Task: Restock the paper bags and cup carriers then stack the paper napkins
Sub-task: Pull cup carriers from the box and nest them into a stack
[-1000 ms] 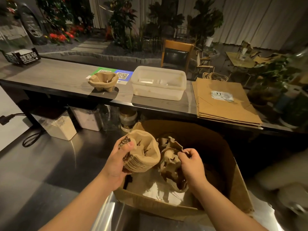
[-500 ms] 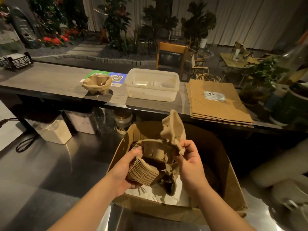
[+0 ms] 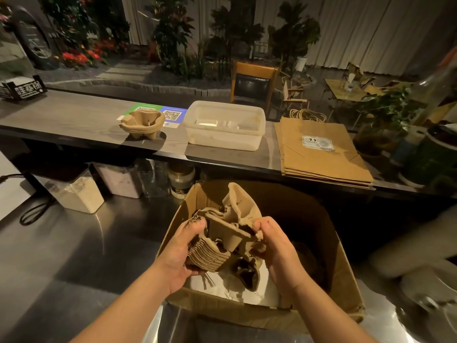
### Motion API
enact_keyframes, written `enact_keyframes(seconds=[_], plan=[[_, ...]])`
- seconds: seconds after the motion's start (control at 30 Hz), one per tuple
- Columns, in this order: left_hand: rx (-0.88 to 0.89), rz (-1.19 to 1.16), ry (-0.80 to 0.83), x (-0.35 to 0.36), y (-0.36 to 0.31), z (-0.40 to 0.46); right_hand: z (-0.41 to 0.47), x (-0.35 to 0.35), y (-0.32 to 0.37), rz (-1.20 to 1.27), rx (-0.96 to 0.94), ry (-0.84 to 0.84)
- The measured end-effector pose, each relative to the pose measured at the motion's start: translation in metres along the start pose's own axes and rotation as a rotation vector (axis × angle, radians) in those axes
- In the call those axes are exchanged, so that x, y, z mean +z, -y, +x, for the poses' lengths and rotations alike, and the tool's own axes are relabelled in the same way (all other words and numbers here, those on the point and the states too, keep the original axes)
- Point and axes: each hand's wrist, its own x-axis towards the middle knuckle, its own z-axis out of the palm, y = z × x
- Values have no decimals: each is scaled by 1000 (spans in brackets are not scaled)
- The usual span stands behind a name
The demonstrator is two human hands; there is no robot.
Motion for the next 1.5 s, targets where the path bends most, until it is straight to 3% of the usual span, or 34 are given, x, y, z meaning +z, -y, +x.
enact_keyframes(seconds=[0.13,0.3,0.47,0.73,1.23,1.5], plan=[[47,34,-3,0,3,1,5,9,3,-55,81,-54],[40,11,-25,-1,3,0,6,1,5,40,73,-2],[-78,18,55,-3,-1,-2,8,-9,11,-138,-13,57],[-91,61,183,-3,-1,-1,14,-4,18,-295,-69,128],[-36,-7,263,-6,-1,1,24,7,12,33,-16,-9],[-29,-22,257,-8,0,0,26,13,13,56,-23,-61]])
